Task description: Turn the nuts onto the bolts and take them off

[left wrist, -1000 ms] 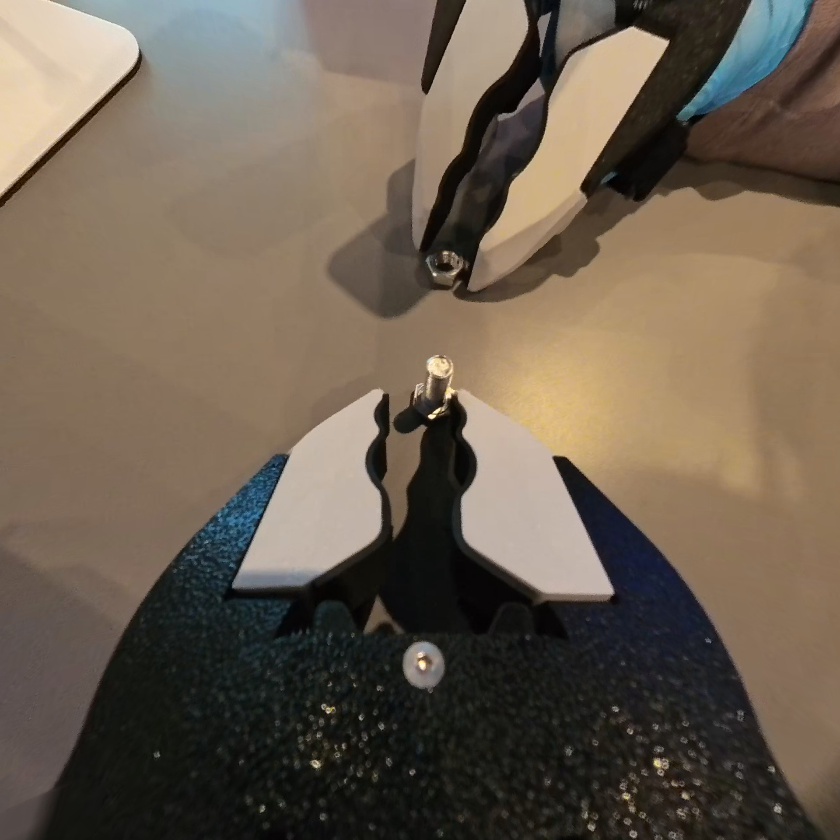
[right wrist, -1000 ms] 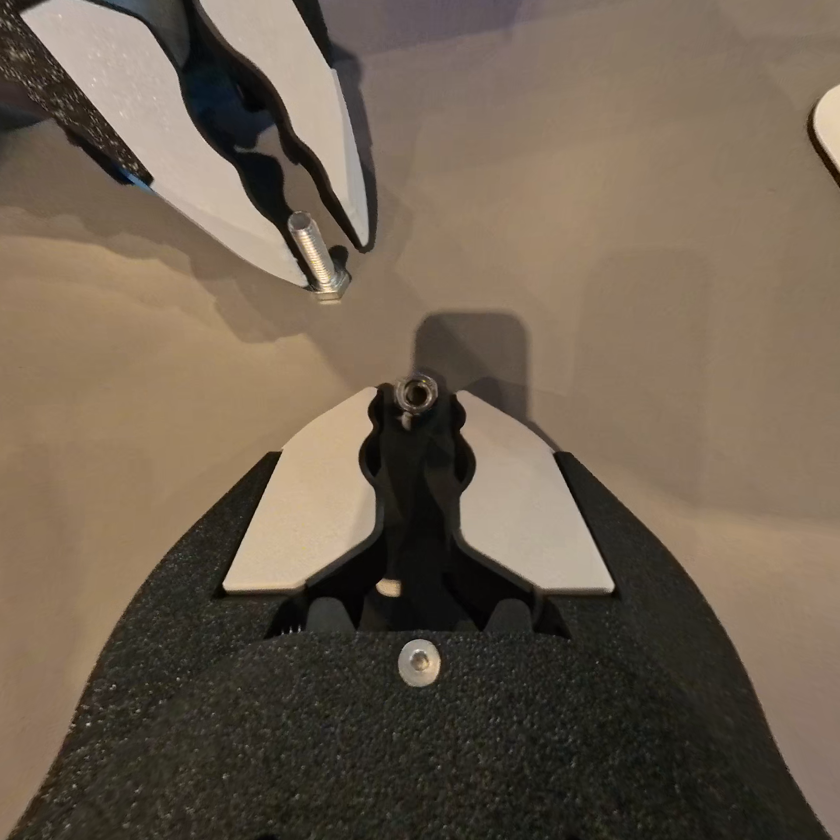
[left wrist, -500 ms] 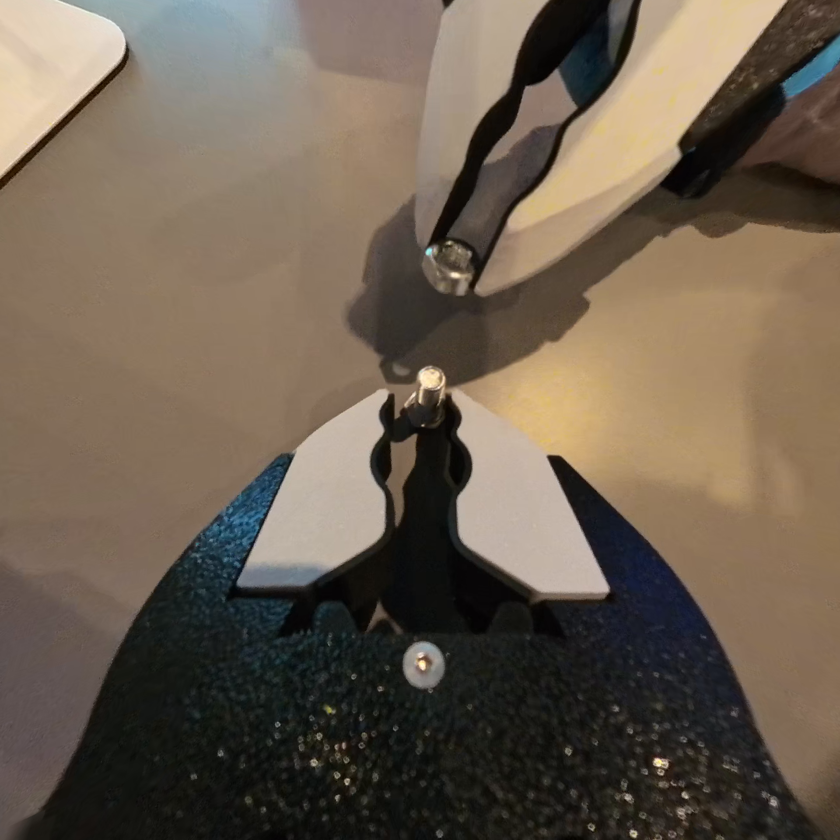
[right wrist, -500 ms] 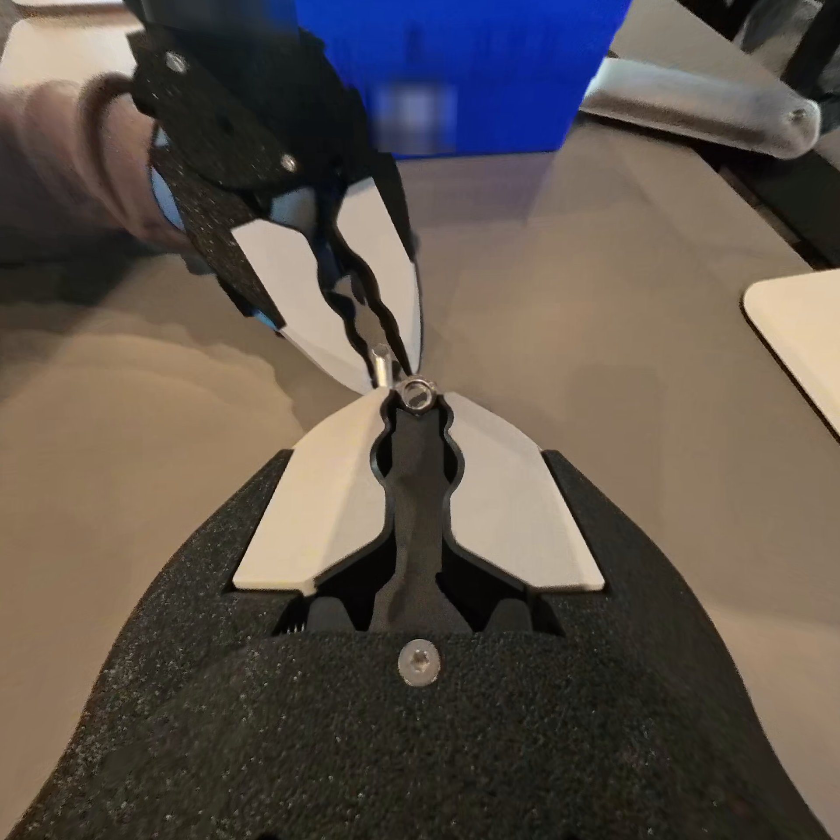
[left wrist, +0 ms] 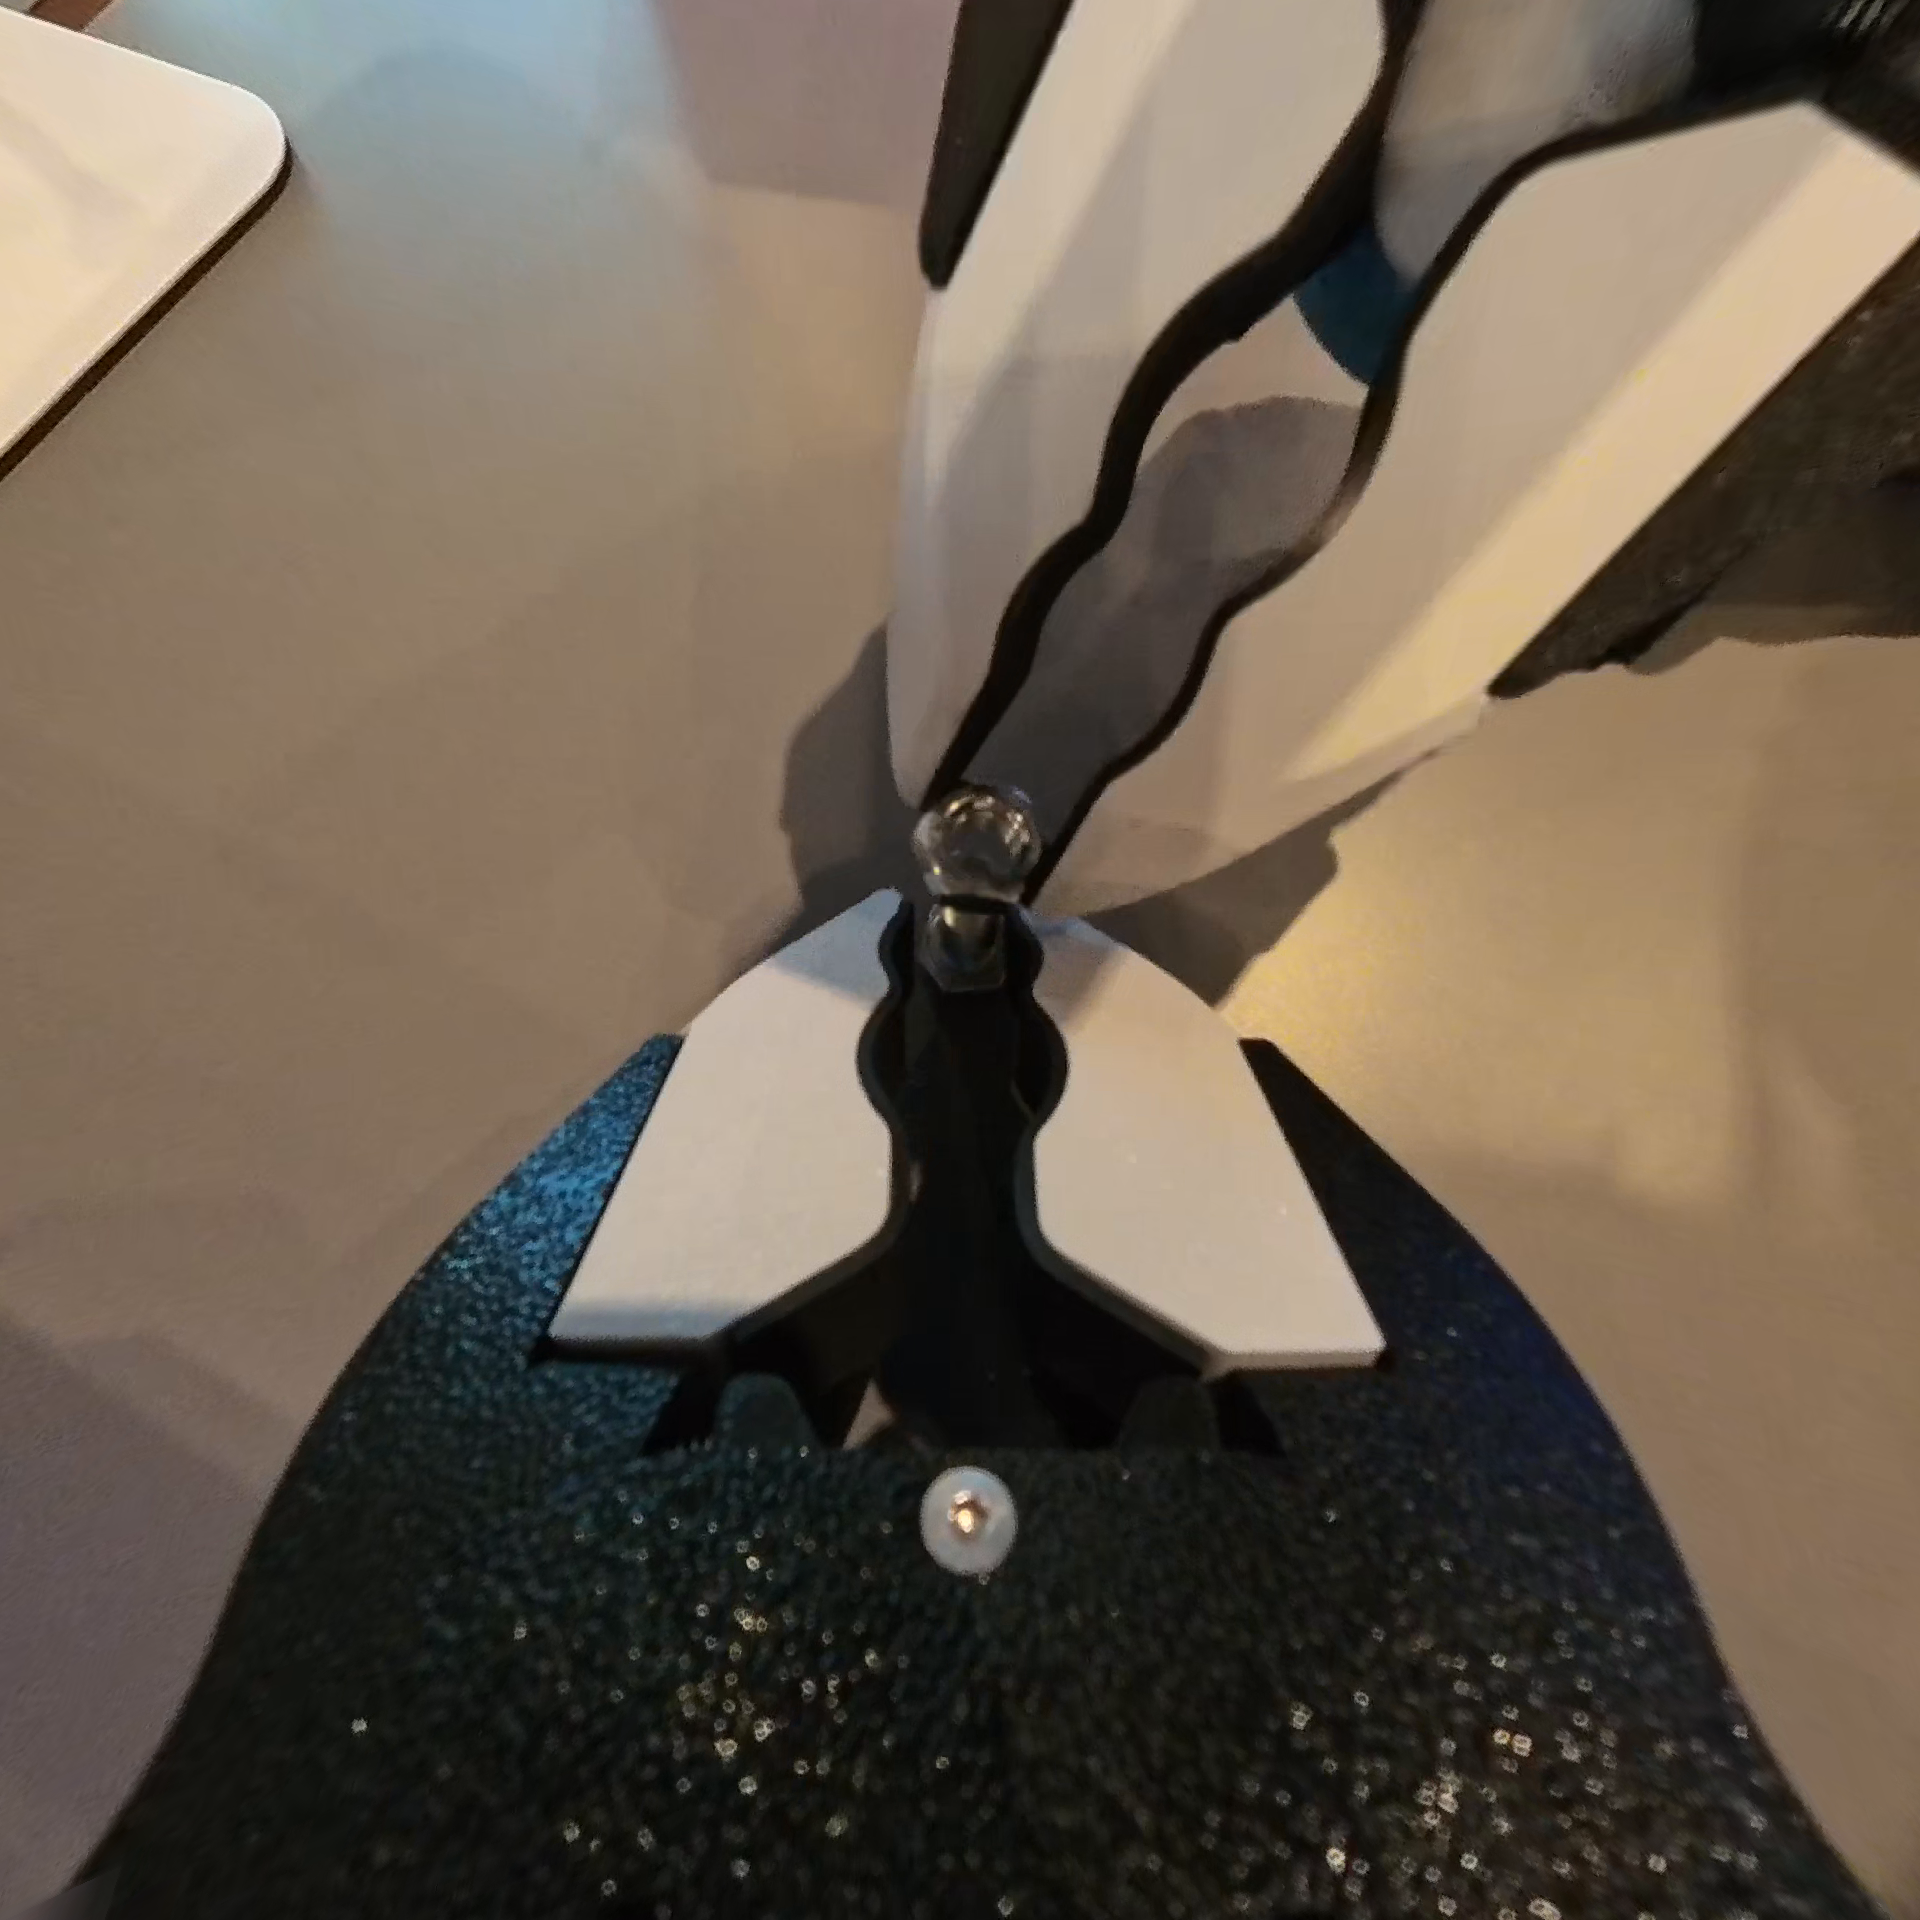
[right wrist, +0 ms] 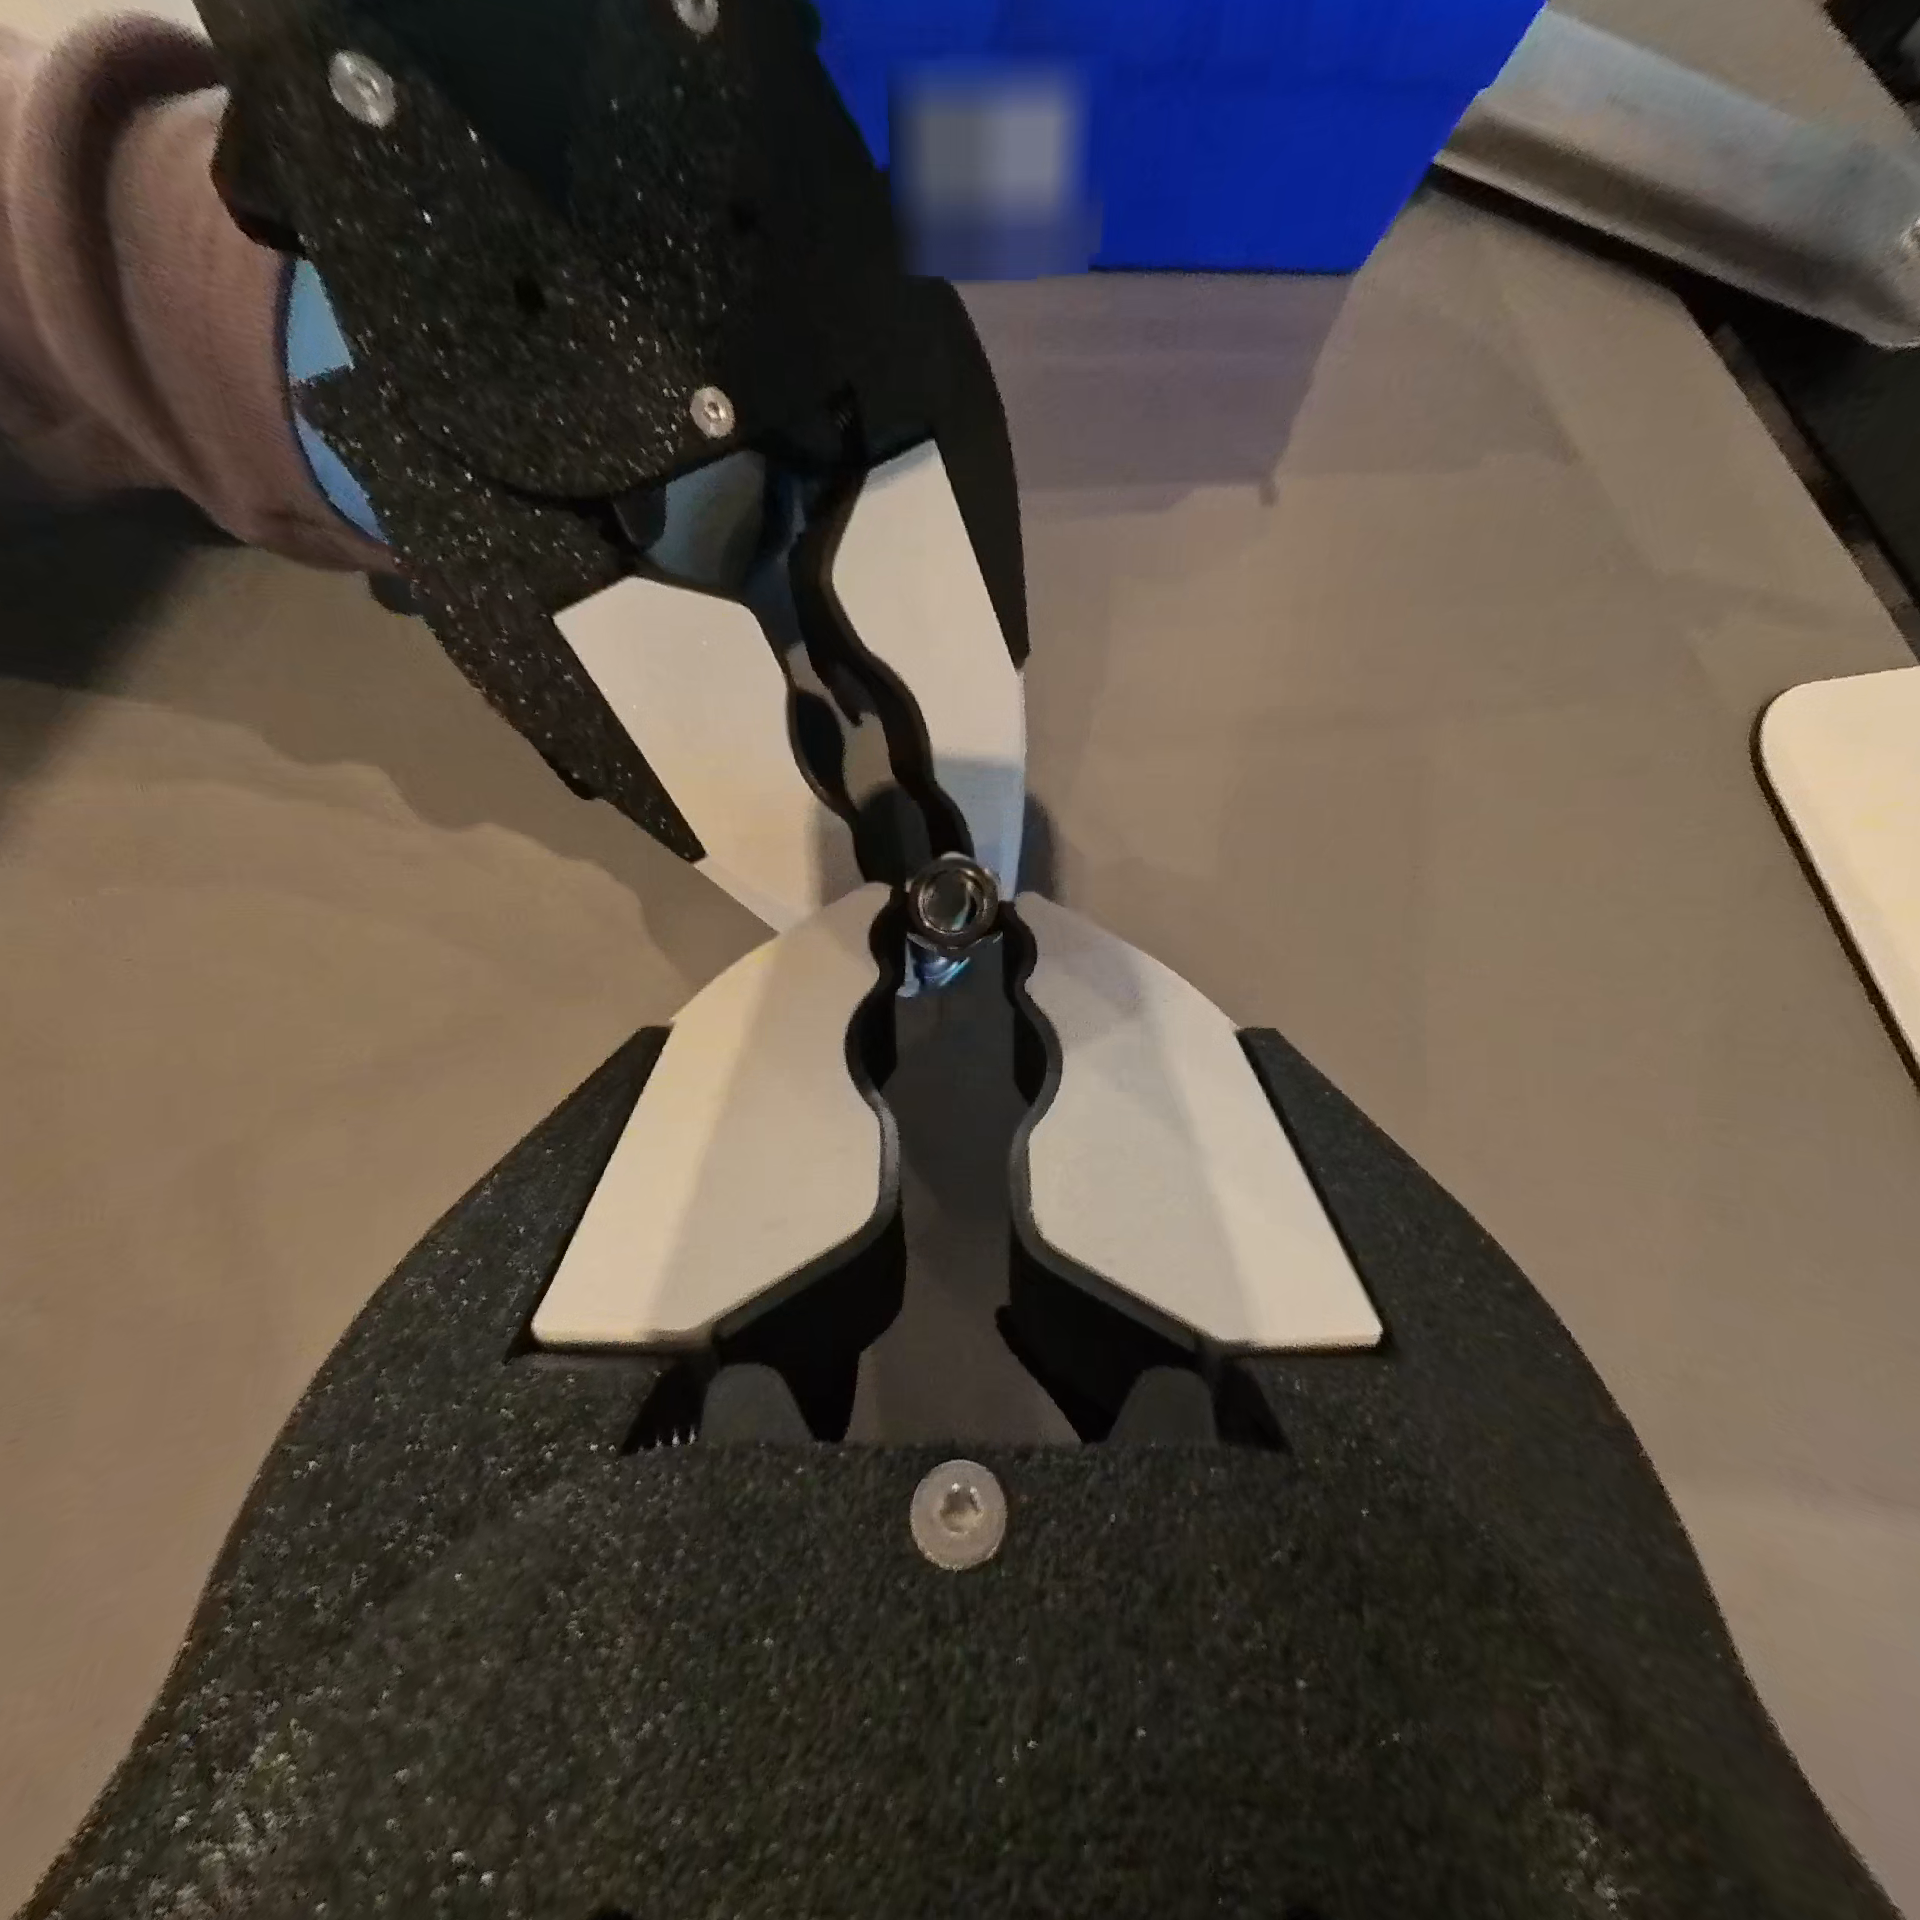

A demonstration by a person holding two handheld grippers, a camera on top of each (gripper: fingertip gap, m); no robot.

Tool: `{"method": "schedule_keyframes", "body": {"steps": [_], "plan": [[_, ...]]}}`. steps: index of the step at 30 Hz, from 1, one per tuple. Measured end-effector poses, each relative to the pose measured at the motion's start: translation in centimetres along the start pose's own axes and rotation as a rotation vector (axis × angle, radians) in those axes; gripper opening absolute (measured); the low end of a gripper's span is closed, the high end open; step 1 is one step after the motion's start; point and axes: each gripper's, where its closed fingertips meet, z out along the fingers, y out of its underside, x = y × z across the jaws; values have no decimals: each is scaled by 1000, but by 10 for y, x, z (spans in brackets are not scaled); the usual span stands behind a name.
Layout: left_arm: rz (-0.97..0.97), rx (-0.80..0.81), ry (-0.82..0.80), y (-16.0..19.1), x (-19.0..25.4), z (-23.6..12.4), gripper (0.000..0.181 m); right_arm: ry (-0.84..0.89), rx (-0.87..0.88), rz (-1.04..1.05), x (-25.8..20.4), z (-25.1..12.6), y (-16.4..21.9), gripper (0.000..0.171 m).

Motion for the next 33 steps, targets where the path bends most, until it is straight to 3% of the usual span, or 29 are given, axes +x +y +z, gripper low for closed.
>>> {"method": "schedule_keyframes", "body": {"steps": [22, 24, 26, 33], "plan": [[-2, 14, -3, -1, 0, 0, 11, -13, -9, 39, 0, 3, 1, 17], [-17, 17, -36, -1, -7, 0, 40, -17, -2, 49, 1, 3, 2, 17], [-28, -5, -20, 2, -6, 0, 50, -22, 4, 54, 0, 3, 2, 17], [-14, -29, -14, 4, -3, -1, 25, -27, 11, 57, 0, 4, 1, 17]]}}
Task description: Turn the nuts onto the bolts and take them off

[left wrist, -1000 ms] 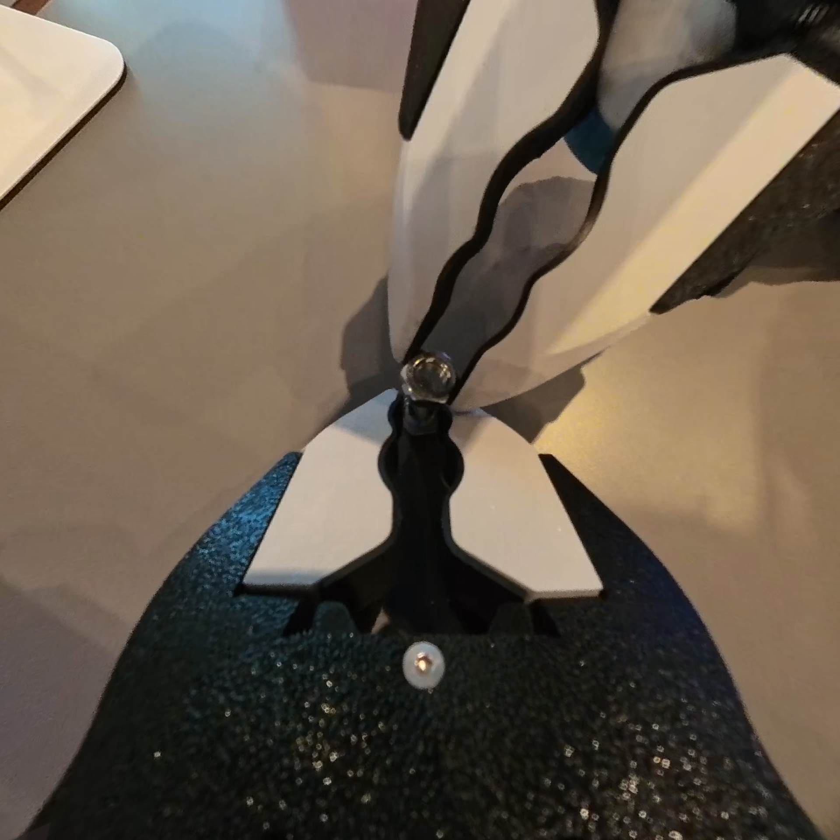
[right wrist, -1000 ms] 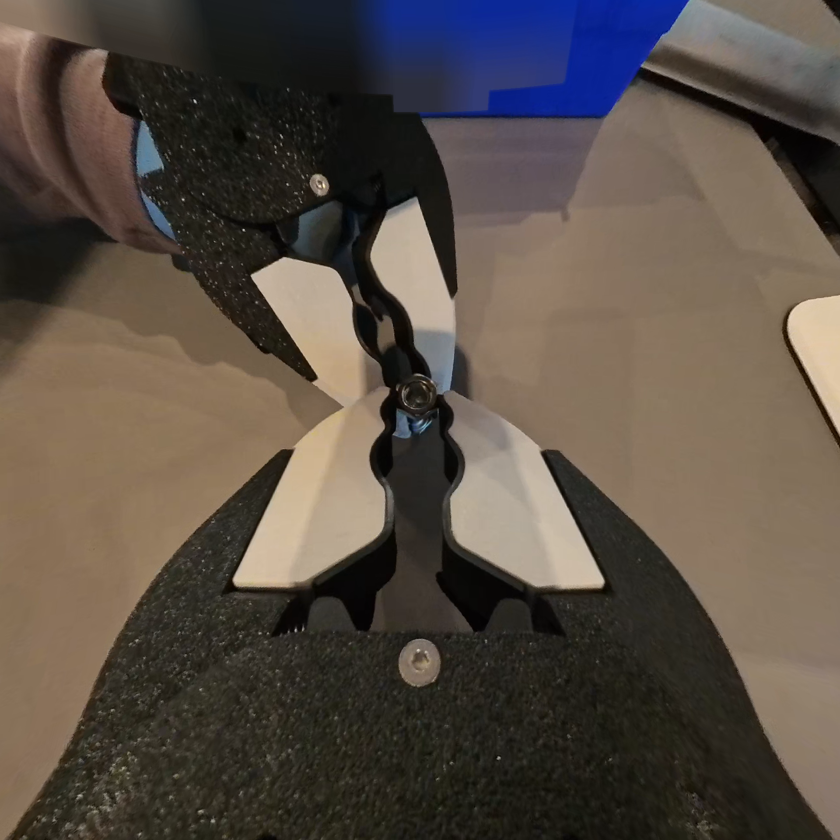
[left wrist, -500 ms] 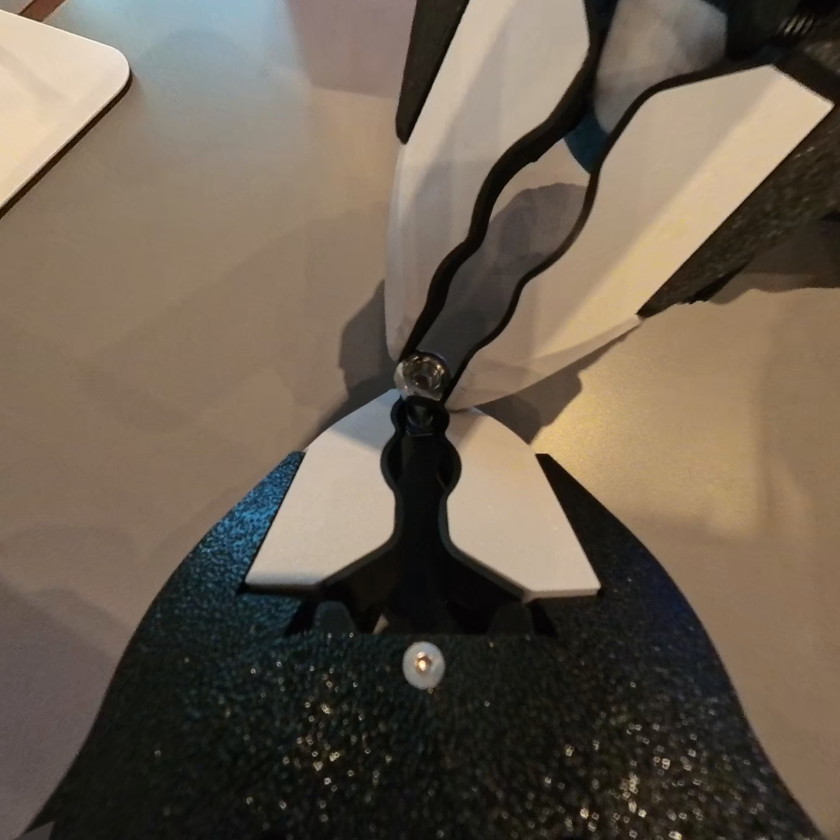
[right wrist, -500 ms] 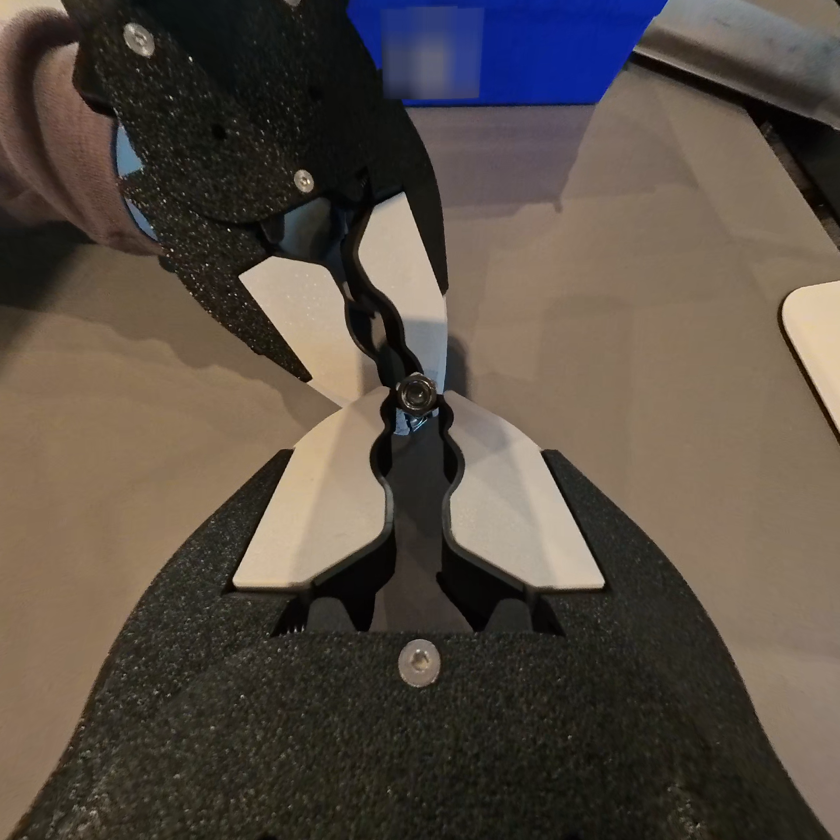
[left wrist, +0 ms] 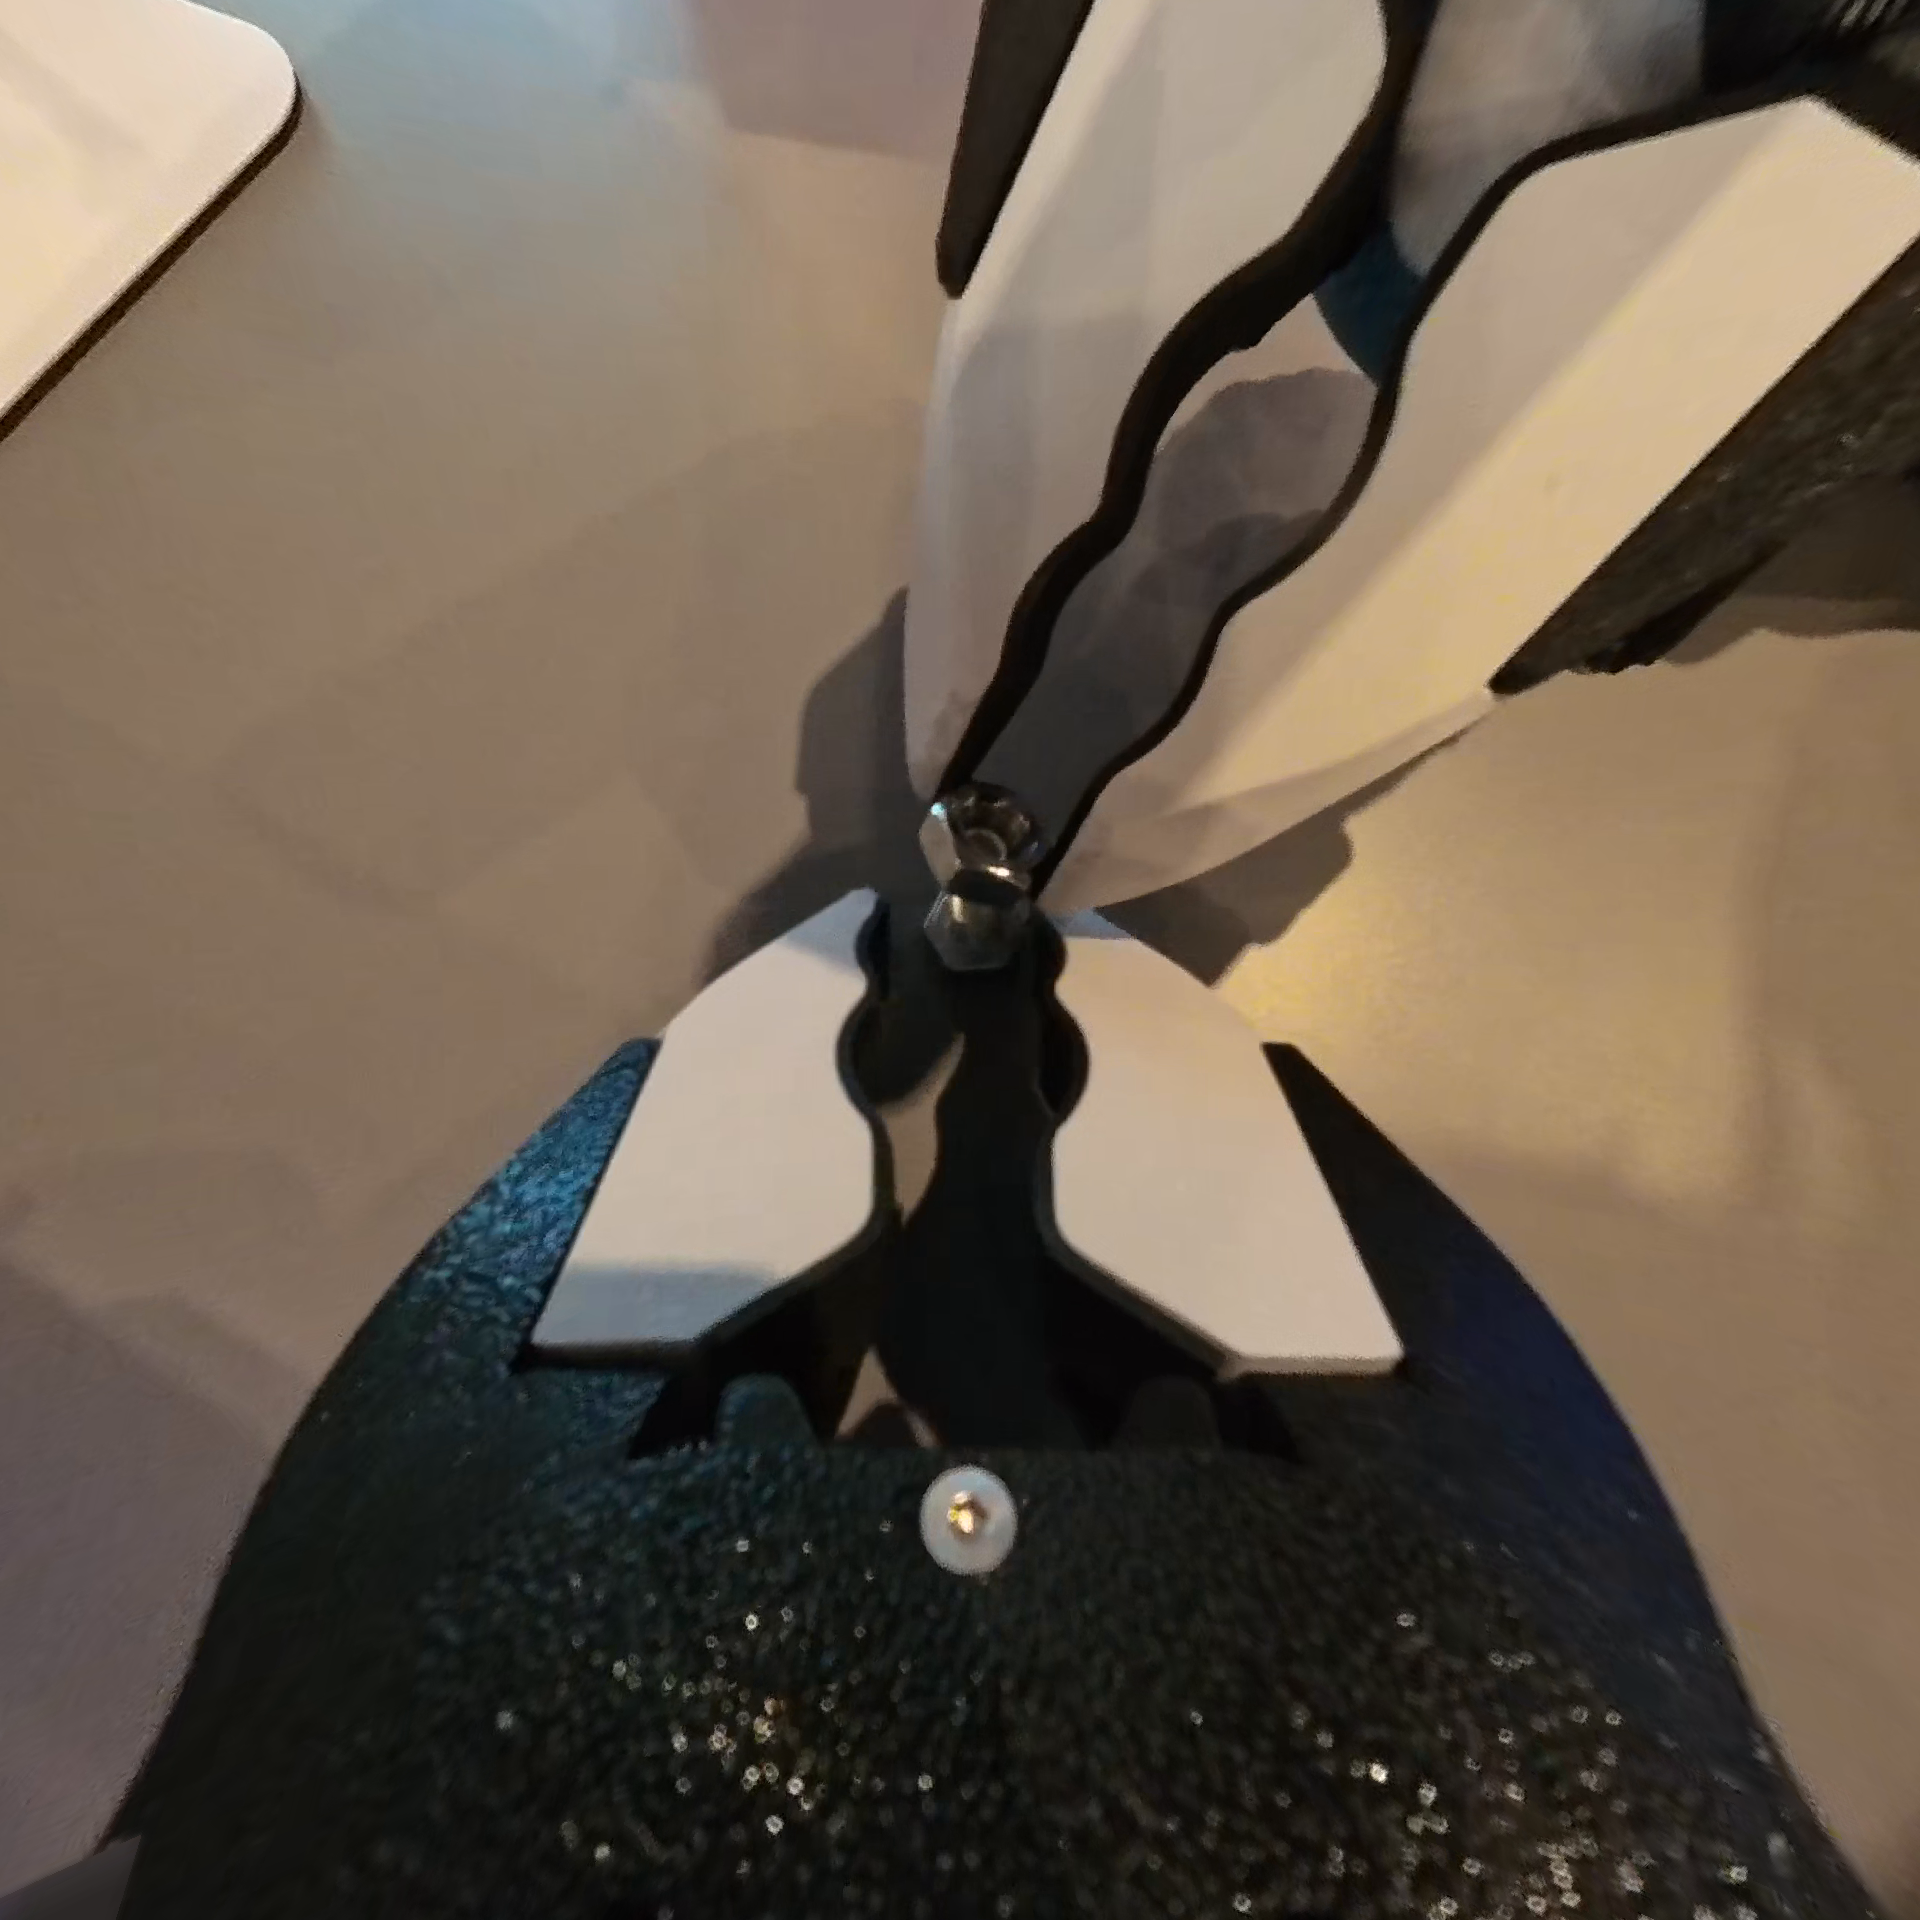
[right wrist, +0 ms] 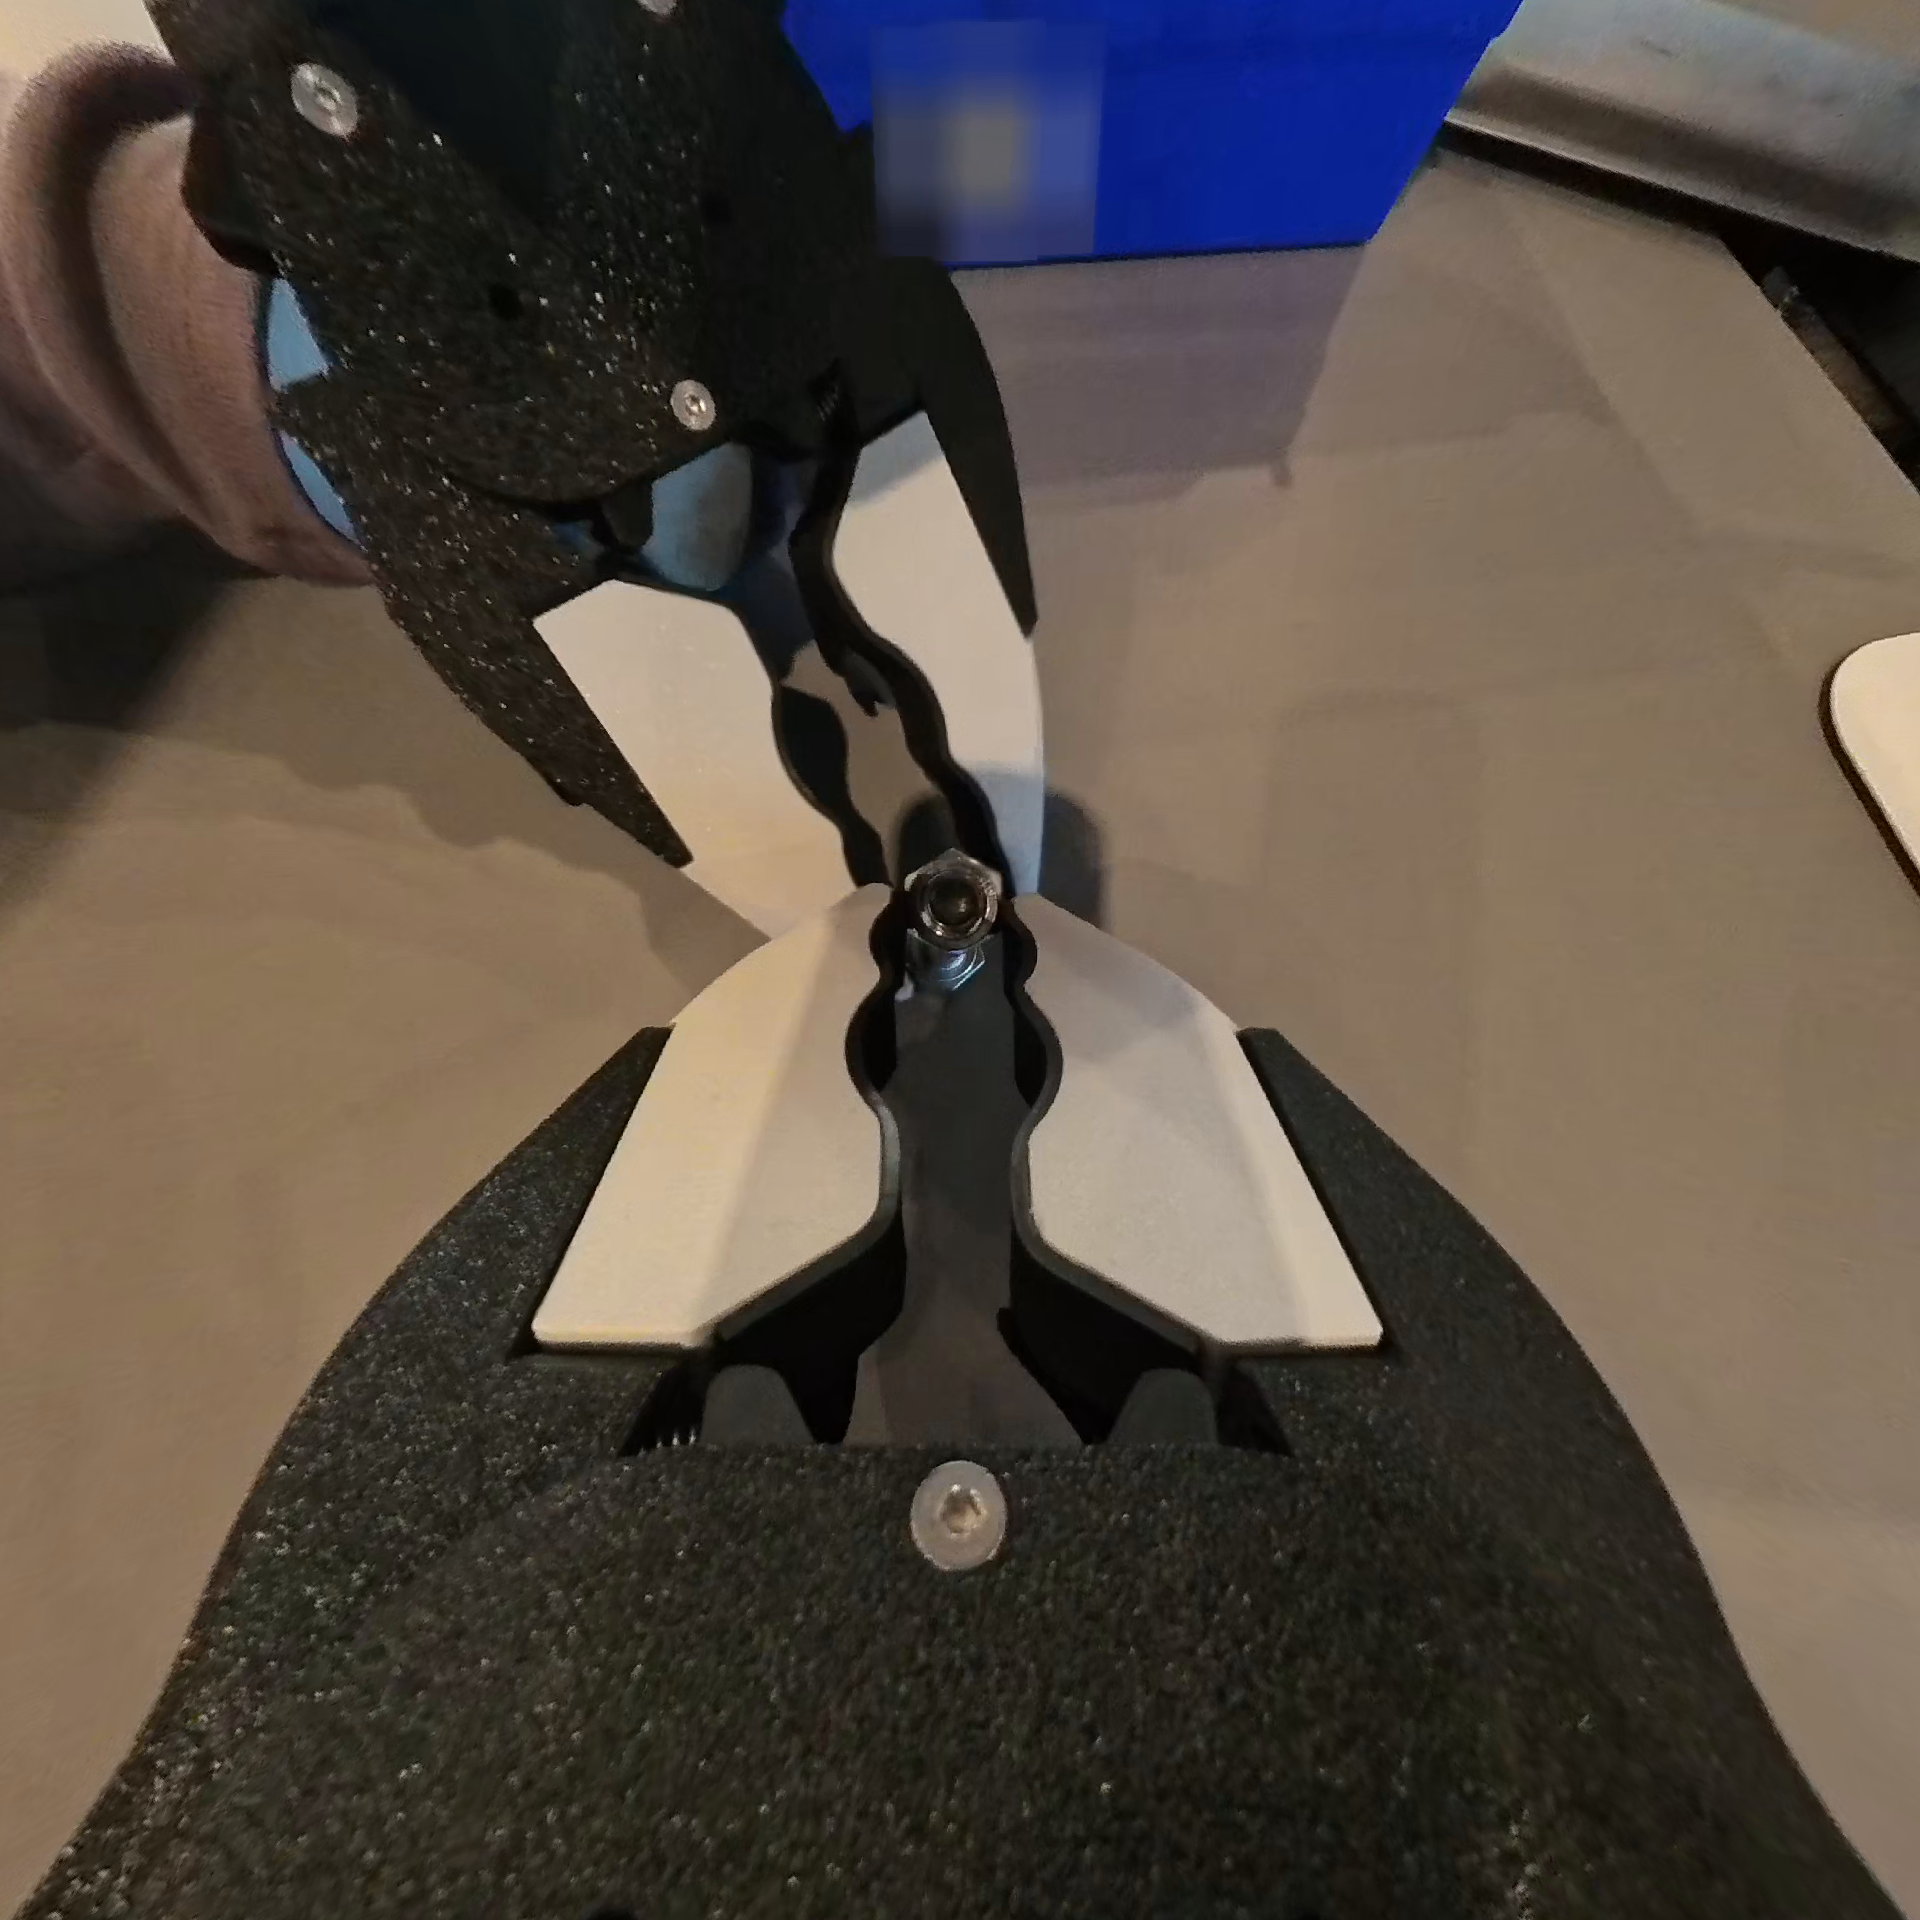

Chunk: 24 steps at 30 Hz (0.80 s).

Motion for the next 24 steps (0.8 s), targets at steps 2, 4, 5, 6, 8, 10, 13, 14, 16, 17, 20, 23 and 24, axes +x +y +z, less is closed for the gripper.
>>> {"method": "schedule_keyframes", "body": {"steps": [2, 4, 5, 6, 8, 10, 13, 14, 16, 17, 20, 23, 24], "plan": [[3, 1, 3, 0, 1, 0, 20, 1, 1, 3, 1, 0, 0, 17], [5, 0, 4, -1, 1, 0, 18, 3, 1, 4, 1, 0, 0, 17], [5, 1, 4, -1, 2, 1, 18, 3, 1, 3, 1, 0, 0, 17], [5, 1, 4, -1, 2, 0, 18, 3, 1, 4, 1, 0, 1, 17], [6, 2, 5, -1, 2, 1, 18, 3, 0, 6, 1, 0, 0, 17], [7, 2, 6, -1, 2, 1, 18, 3, -1, 8, 1, 0, 1, 17], [10, 3, 9, -1, 2, 1, 17, -2, -10, 20, 1, 0, 1, 17], [10, 3, 10, -1, 2, 1, 17, -2, -15, 23, 1, 0, 1, 17], [10, 3, 9, -1, 2, 1, 17, 4, -26, 31, 2, 0, 0, 17], [10, 3, 10, -1, 2, 1, 17, 6, -37, 36, 1, 0, 1, 17], [11, 2, 10, -1, 3, 1, 17, 15, -70, 51, 1, 0, 1, 17], [11, 2, 10, -1, 3, 1, 17, 22, -102, 66, 1, 0, 2, 17], [11, 2, 10, -1, 3, 1, 17, 25, -108, 68, 1, 0, 2, 17]]}}
